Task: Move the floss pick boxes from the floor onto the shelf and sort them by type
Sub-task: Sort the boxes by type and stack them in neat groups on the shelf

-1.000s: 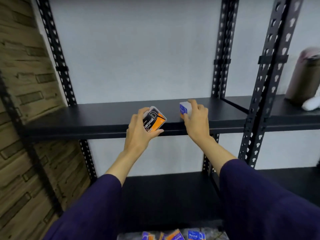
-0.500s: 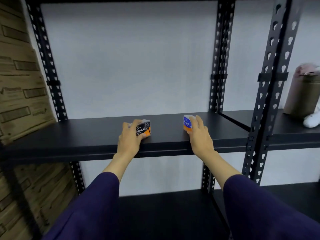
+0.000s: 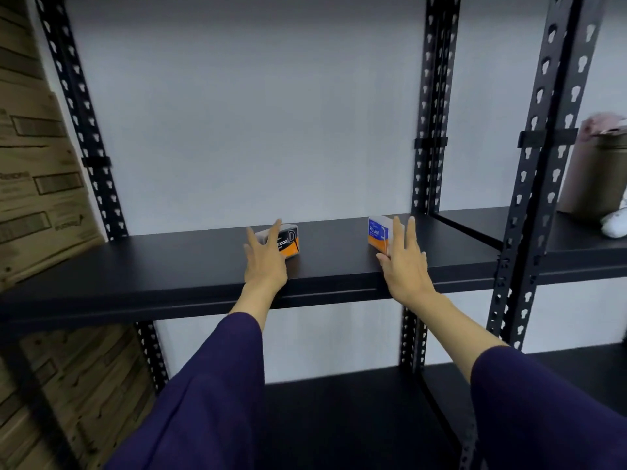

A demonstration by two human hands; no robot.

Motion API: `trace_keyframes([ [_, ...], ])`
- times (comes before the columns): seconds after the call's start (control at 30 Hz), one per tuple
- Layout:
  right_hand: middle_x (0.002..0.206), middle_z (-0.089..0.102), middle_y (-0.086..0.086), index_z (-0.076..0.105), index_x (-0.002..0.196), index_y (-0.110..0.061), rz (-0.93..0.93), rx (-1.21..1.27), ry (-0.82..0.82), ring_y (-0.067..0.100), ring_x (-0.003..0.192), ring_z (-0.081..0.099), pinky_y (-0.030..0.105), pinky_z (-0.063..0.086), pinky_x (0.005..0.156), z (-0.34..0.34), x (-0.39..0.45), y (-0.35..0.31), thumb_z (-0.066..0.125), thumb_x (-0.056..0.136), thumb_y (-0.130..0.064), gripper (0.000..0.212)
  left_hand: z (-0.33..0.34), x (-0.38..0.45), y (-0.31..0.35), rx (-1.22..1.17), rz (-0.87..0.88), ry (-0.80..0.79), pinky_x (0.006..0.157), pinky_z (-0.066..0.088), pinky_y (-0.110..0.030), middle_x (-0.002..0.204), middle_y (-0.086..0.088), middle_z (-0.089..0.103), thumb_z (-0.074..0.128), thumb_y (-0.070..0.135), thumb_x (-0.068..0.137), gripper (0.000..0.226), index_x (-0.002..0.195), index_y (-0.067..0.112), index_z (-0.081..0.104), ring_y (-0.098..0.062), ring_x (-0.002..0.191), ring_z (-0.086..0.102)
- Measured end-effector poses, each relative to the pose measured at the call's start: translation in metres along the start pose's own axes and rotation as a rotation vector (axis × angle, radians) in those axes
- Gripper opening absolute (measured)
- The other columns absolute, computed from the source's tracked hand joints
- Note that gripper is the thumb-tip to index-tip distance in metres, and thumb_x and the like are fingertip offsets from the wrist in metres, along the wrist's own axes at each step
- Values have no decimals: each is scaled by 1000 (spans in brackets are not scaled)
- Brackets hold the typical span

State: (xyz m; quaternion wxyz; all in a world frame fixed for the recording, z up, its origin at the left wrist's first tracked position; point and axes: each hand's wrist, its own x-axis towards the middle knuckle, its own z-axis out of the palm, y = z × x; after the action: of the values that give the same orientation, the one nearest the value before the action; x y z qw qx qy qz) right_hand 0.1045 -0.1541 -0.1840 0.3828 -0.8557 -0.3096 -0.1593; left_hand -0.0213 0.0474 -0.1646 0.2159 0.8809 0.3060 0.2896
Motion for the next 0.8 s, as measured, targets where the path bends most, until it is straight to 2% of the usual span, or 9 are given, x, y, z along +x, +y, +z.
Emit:
trace_keyframes([
  [0.07,157,11,15,26,145,-14,-11,2,67,38,136,28,52,25,113,-1,-13,-4,49,98,-15,52,-1,-5,1,-19,18,35,110,31,-52,158,-14,-14,53,11,97,76,152,38,8,-40,146,0],
  [0.13,144,33,16,39,134,-8,-70,-26,116,35,124,39,43,38,103,-4,-27,-7,52,96,-13,40,-3,-21,3,-83,28,135,114,27,-51,158,-16,-8,51,19,99,65,153,27,15,-38,146,3],
  [0.2,133,44,15,45,128,-6,-117,-71,115,30,116,43,39,44,94,-8,-42,-11,51,97,-14,33,-6,-45,7,-139,64,251,110,33,-45,157,-13,10,47,20,100,48,145,16,32,-34,143,17],
  [0.3,126,51,13,48,125,-5,-171,-122,86,28,114,44,35,44,83,-15,-63,-18,47,99,-17,29,-8,-80,11,6,199,329,97,45,-41,141,-7,40,48,24,98,32,127,11,50,-28,123,43],
  [0.43,116,59,11,54,118,-6,-196,-128,5,27,107,51,37,46,84,-14,-92,-21,45,100,-19,24,-2,-118,8,183,237,175,88,44,-39,128,-5,53,46,28,99,30,124,14,55,-26,113,51],
  [0.57,118,61,12,56,121,-5,-180,-129,-111,30,104,57,41,48,87,6,-130,-2,44,99,-18,28,25,-157,-5,236,190,-29,89,44,-40,132,-6,53,41,28,99,35,129,15,54,-27,114,53],
  [0.8,115,63,14,59,119,-8,-84,-283,-457,34,108,54,39,43,87,71,-194,59,44,97,-19,29,111,-207,-54,303,60,-358,89,45,-38,130,-5,58,42,30,100,35,129,17,56,-26,114,55],
])
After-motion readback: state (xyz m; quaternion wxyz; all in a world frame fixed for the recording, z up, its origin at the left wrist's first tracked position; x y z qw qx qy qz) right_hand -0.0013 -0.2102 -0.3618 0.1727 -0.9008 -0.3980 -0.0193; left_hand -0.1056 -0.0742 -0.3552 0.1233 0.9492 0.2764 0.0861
